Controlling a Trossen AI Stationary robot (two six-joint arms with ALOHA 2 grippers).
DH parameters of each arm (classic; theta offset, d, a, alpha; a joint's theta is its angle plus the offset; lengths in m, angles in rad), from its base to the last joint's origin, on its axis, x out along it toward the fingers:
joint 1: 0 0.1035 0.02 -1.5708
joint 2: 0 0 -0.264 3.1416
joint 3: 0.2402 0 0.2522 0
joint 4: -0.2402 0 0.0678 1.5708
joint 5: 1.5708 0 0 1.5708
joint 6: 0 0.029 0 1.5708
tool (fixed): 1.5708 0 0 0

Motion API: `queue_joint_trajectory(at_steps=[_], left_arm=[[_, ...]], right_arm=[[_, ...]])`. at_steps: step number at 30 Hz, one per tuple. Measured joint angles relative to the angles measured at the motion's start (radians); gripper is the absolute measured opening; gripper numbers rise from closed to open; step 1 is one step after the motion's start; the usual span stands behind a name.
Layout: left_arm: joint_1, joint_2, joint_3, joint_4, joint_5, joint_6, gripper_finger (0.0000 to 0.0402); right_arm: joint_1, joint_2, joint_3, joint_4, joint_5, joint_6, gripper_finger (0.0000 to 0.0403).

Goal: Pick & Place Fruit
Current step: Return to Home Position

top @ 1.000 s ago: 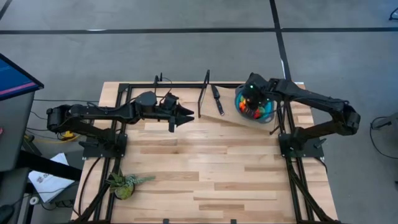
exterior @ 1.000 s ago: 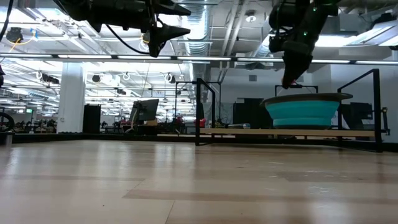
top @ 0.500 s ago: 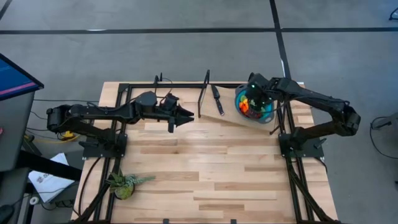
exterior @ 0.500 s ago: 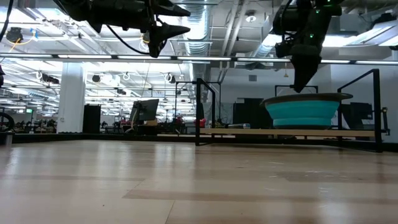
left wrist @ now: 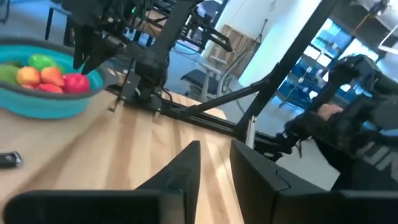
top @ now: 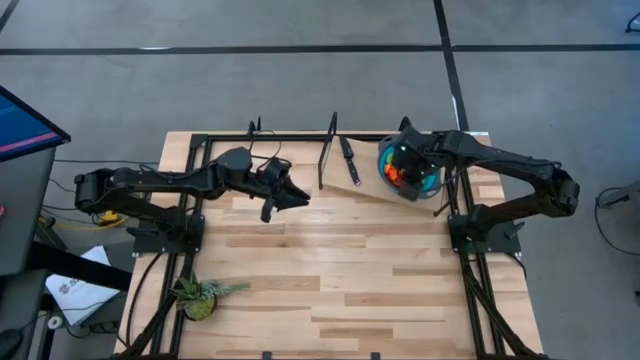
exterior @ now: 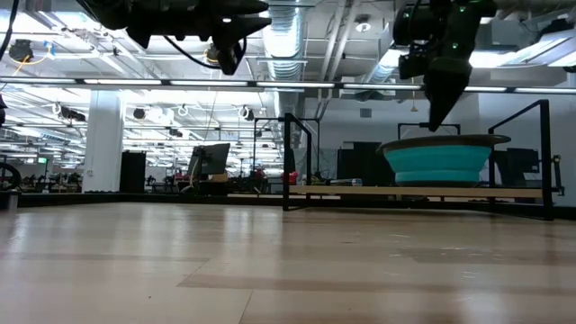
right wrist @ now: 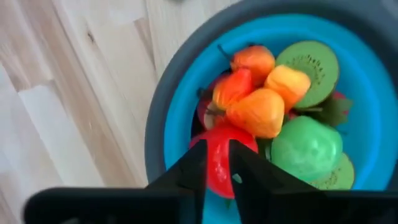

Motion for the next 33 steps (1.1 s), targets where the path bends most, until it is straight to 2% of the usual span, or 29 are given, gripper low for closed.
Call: queue_joint_trajectory(at_steps=[6,11,14,19,22,25,29,33], left_arm=[[0.020,0.000,0.000,0.000,-0.018,0.102,0.0059],[0.018,0.000,0.000,-0.002,-0.021,0.188,0.0025],[0.017,0.000,0.000,-0.012,-0.021,0.212,0.0005],[-0.003,-0.034,-0.043,-0.008,-0.063,0.253,0.0001],[-0.040,-0.088,-0.110,-0.015,-0.167,0.252,0.0001],[-0.083,-0.177,-0.182,0.001,-0.231,0.252,0.0001],[-0.120,-0.322,-0.273,0.010,-0.250,0.266,0.0001],[-0.100,-0.469,-0.345,0.012,-0.252,0.308,0.0001]], right_arm=[[0.014,0.000,0.000,0.116,0.000,0.031,0.0011],[0.079,0.000,0.000,0.209,0.000,0.032,0.0003],[0.148,0.000,0.001,0.237,0.001,0.047,0.0001],[0.317,0.000,0.001,0.252,0.022,0.140,0.0001],[0.416,0.000,0.001,0.272,0.091,0.190,0.0001],[0.486,0.000,0.001,0.295,0.114,0.238,0.0000],[0.555,0.000,0.001,0.316,0.135,0.242,0.0000],[0.574,-0.006,0.001,0.324,0.135,0.221,0.0000]])
